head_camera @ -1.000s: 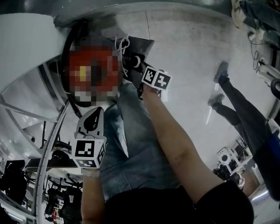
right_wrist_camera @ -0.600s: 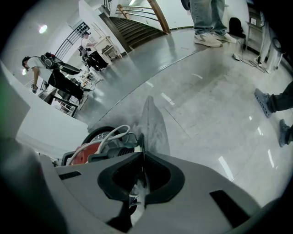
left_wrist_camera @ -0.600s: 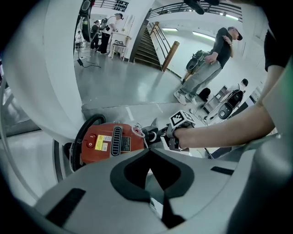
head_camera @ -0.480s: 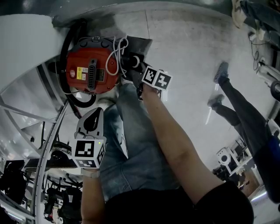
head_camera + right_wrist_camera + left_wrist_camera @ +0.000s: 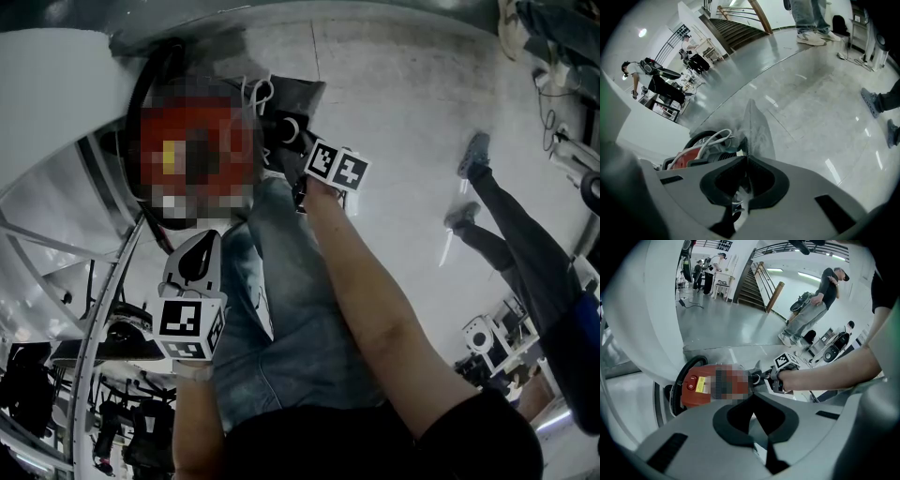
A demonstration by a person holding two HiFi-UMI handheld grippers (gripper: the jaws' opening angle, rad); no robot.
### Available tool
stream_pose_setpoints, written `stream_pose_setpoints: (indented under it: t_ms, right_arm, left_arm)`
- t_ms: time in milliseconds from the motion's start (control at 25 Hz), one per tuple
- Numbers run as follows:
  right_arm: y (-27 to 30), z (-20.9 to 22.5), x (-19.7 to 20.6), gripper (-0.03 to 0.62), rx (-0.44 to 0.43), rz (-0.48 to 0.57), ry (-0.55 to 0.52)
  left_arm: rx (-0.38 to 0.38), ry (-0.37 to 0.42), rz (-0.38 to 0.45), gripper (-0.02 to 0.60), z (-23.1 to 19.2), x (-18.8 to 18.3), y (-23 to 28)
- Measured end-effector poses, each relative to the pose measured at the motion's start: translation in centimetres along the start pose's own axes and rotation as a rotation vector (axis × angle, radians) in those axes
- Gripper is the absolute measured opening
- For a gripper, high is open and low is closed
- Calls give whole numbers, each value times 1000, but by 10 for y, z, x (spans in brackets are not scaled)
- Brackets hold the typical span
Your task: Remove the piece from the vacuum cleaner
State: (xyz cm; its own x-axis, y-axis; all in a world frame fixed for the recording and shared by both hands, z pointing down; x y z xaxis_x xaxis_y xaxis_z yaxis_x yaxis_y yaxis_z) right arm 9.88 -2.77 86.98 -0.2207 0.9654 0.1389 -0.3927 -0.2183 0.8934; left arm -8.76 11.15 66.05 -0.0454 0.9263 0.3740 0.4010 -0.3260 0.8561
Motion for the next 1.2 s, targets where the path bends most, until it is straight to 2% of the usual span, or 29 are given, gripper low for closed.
stream_pose_setpoints:
  t_ms: [600,800,1200]
  right_arm:
    - [3,9,-1,48,14,-9,7]
    - [-6,53,-1,46,86,3,45]
    - [-69,109,1,46,107,55,31]
  left_arm:
    - [-1,-5,1,17,-3,-3,5]
    - [6,-2,-1,17,-2,-1,10]
    - [32,30,23,17,10,-3,15]
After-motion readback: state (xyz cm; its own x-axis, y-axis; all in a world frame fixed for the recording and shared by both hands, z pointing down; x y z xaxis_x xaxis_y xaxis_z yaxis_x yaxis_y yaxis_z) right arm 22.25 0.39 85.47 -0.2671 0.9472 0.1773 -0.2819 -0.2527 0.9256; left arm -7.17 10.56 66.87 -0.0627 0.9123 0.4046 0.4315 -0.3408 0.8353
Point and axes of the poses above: the fingertips, and each gripper's own axes: y forward along the fingers, z to its right, x out of its underside, the point moved 1 cm from there along -y, backward along the fingers, and after that the axes turned 5 degrees about -z, right-handed, at the moved point
